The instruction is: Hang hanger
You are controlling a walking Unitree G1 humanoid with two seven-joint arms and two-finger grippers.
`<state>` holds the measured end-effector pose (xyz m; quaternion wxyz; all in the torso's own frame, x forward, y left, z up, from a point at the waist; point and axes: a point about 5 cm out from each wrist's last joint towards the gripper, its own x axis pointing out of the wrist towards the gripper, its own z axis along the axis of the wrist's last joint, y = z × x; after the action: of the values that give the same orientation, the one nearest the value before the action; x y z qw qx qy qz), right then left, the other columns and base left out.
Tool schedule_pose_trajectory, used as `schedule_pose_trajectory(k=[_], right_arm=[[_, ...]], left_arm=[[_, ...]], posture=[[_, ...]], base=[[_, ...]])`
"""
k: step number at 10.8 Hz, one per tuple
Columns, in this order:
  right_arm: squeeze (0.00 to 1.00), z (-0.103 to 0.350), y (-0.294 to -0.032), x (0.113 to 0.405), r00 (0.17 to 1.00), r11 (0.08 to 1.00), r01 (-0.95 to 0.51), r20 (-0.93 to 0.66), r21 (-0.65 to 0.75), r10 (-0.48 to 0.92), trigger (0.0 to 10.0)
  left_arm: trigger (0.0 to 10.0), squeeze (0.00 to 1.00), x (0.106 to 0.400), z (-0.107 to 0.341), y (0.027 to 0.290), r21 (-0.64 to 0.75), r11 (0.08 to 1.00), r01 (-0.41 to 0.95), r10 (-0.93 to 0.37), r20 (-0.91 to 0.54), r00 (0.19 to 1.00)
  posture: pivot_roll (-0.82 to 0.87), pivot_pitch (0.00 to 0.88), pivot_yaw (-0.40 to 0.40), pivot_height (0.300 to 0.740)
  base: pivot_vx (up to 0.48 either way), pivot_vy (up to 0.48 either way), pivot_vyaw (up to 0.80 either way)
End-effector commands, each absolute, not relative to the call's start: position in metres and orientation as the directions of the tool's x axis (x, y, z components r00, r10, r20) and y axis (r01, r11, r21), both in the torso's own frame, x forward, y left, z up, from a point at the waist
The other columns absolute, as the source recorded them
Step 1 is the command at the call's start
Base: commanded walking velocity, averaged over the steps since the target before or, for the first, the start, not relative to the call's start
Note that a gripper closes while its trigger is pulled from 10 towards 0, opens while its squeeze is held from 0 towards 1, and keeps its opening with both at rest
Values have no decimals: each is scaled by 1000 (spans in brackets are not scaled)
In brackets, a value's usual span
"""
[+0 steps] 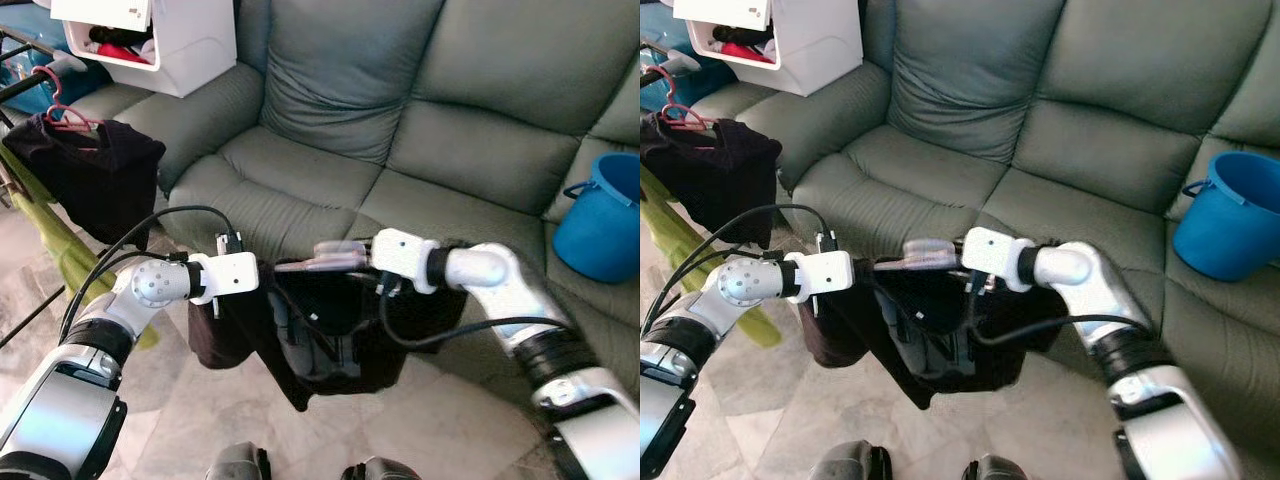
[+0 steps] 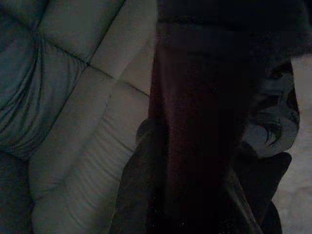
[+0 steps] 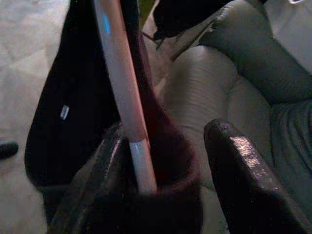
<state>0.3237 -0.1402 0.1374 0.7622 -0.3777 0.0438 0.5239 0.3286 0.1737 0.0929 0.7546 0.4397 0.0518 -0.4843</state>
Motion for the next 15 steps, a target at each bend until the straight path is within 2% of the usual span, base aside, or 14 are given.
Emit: schedule_pose_trajectory(k=[1,3,4,5,8,10,11,15], right_arm=[[0,146,-141,324,437,142,-832,-475,-536,764,10000],[1000,145,-152,327,439,151,-847,-511,-510,739,10000],[882,139,-153,324,431,160,-861,-526,-483,734,10000],[0,130,-151,319,413,163,-877,-537,-452,735,10000],[0,110,-145,312,408,203,-893,-532,-401,742,10000],[0,97,-157,307,407,211,-902,-576,-378,709,627],[0,95,-163,304,409,220,-903,-581,-369,704,0],[0,90,-168,301,415,228,-902,-591,-367,691,0]], left_arm=[[0,0,335,106,168,652,141,745,-705,-462,538],[0,0,335,106,167,652,143,745,-705,-461,539],[0,0,336,107,166,653,144,744,-706,-459,539],[0,0,336,107,167,653,144,744,-706,-458,540],[0,0,336,107,168,650,146,745,-704,-461,540],[0,0,336,107,169,650,149,745,-703,-460,542],[0,0,335,106,170,646,147,749,-705,-463,538],[0,0,335,106,167,644,145,751,-710,-460,532]], posture=[[-92,0,-41,740],[-95,0,-40,740],[-92,0,-41,740],[-92,0,-41,740],[-86,0,-40,740],[-86,0,-40,740],[-86,0,-42,740],[-94,0,-38,740]], base=[[0,0,0],[0,0,0],[0,0,0],[0,0,0],[0,0,0],[0,0,0],[0,0,0],[0,0,0]])
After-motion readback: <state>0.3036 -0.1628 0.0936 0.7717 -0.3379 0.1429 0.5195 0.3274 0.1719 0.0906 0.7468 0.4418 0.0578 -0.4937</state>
